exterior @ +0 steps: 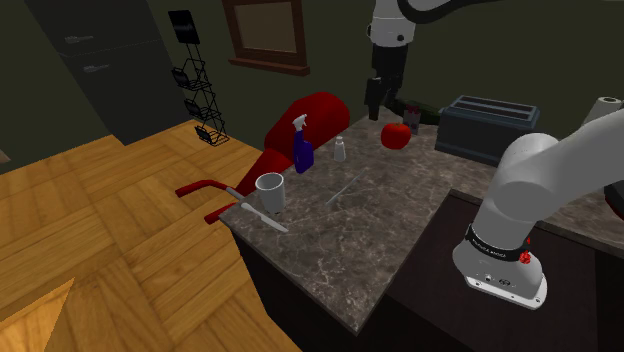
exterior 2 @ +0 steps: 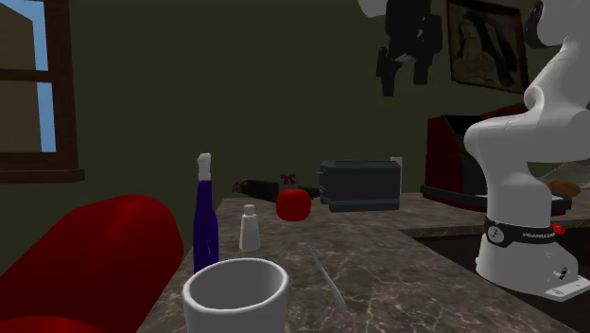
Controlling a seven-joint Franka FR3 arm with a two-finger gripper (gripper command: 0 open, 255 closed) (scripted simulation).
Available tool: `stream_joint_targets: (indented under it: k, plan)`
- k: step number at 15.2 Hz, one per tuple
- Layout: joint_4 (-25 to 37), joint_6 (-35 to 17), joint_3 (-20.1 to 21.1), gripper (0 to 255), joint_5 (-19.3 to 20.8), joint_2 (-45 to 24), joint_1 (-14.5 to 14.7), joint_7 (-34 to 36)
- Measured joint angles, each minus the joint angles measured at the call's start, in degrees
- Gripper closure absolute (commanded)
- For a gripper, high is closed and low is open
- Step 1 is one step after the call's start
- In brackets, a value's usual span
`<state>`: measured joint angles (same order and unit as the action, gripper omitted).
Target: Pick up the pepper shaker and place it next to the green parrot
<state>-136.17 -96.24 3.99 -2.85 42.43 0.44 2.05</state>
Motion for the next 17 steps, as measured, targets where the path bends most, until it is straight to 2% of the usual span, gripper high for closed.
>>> stream_joint_targets:
  k: [2, 6, 11, 17]
  plan:
    - [-0.2, -0.7, -0.3, 0, 0.1, -0.6, -0.1, -0.4]
    - [0.2, -5.5, -3.1, 0, 1.3, -6.1, -1.3, -3.8]
    - [1.1, -12.6, -6.3, 0, 2.0, -14.6, -2.3, -8.0]
    - [5.9, -19.2, -10.2, 0, 1.5, -26.4, -3.4, -13.8]
